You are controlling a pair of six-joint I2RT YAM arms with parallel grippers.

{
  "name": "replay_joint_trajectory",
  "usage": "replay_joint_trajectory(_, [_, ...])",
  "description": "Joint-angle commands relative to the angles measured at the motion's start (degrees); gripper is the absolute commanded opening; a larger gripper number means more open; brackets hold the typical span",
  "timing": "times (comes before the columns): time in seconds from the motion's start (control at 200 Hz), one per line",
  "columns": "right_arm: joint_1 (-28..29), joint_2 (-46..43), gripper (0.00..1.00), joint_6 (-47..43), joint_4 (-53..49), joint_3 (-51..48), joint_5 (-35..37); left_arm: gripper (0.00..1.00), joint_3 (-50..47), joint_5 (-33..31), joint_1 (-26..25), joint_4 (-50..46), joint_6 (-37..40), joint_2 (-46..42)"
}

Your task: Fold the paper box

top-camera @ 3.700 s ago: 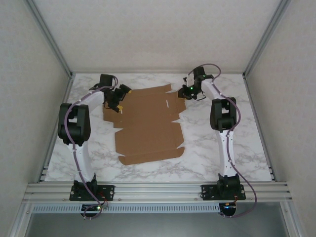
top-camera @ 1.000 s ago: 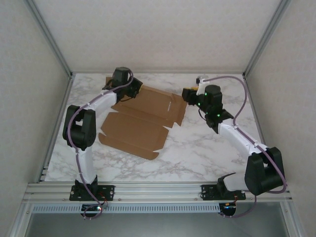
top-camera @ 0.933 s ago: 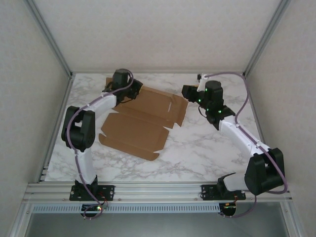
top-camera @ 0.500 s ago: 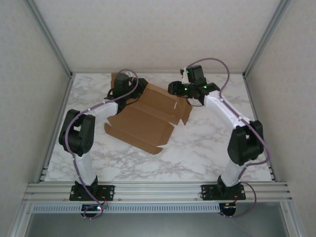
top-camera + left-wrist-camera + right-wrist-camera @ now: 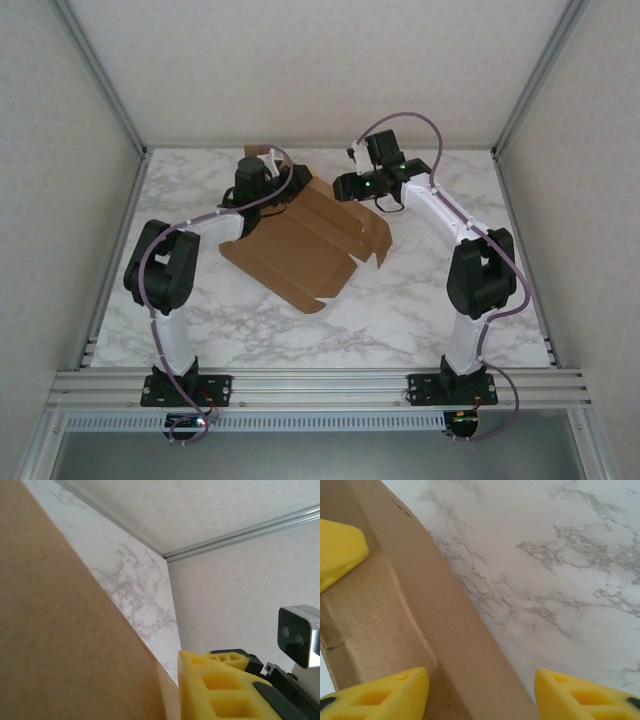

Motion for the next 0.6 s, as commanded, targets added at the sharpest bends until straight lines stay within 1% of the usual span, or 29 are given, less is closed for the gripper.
replay_joint_trajectory(0.0, [0.08, 2.13, 0.57, -2.32, -1.73, -0.24, -2.27, 0.27, -0.36, 3.73, -0.71, 3.81, 1.82, 1.54])
replay_joint_trajectory(0.08, [0.09, 2.53, 0.55, -2.33, -0.97, -1.31, -2.36, 0.29, -0.62, 4.13, -0.71, 4.06, 1.79, 1.87])
replay_joint_trajectory(0.145, [0.05, 2.54, 0.54, -1.76, -0.24, -2.15, -3.84, 0.31, -0.97, 4.40, -0.75, 4.22, 1.84, 1.87])
replay_joint_trajectory(0.285, [0.05, 1.32, 0.52, -1.30, 1.69, -4.49, -4.25, 0.43, -1.77, 3.93, -0.47, 3.08, 2.43, 0.97])
replay_joint_trajectory(0.431, [0.10, 0.01, 0.51, -1.75, 2.63, -6.43, -3.52, 0.52, -3.25, 3.22, 0.34, 2.43, 2.15, -0.55])
replay_joint_trajectory(0.596, [0.08, -0.64, 0.49, -1.71, 3.46, -7.71, -2.26, 0.53, -5.24, 3.04, 0.66, 2.07, 1.95, -2.01])
